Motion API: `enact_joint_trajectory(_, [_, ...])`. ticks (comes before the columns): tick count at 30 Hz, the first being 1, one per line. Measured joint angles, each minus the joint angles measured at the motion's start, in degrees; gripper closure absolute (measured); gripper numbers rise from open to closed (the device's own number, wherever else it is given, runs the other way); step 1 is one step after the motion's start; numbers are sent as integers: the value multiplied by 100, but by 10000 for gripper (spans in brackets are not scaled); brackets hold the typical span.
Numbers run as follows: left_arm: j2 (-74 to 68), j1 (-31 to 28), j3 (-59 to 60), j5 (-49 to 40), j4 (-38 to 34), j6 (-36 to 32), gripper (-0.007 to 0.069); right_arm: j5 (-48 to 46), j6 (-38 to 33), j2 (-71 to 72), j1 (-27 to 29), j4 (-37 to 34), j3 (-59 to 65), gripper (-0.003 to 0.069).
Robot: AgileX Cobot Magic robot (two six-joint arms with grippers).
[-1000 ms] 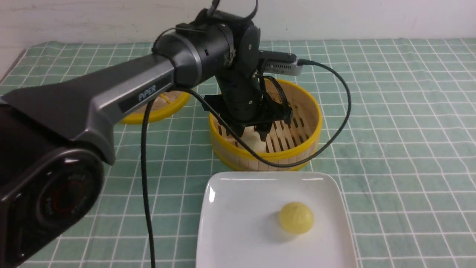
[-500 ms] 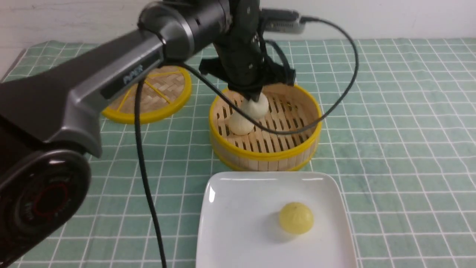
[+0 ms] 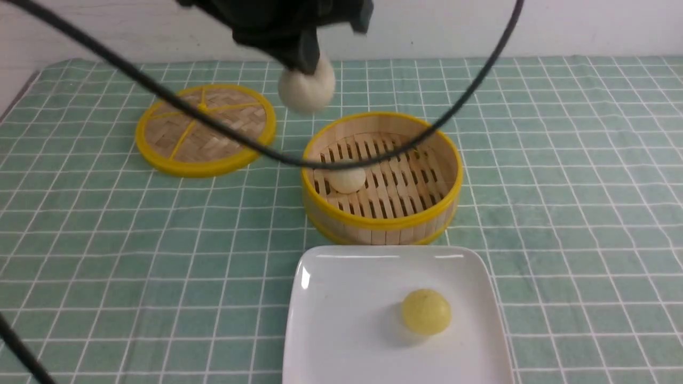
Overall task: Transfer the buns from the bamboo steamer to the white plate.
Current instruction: 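Carry the bun from the bamboo steamer to the plate with the left gripper, then reach into the bamboo steamer and grasp a bun with the left gripper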
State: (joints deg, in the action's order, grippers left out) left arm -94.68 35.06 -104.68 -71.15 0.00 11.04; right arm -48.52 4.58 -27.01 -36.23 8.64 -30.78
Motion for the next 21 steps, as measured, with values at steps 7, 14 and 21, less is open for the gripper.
enact_joint_trajectory(7, [-162, 140, 2343, 1041, -953, 130, 586, 0, 0, 0, 0, 19, 0, 618])
enact_joint_trajectory(14, [-555, 434, 3019, 2225, -993, 152, 482, 0, 0, 0, 0, 41, 0, 615])
enact_joint_trajectory(21, [-959, 443, 3025, 2687, -950, 177, 277, -5, 0, 0, 0, 137, 0, 604])
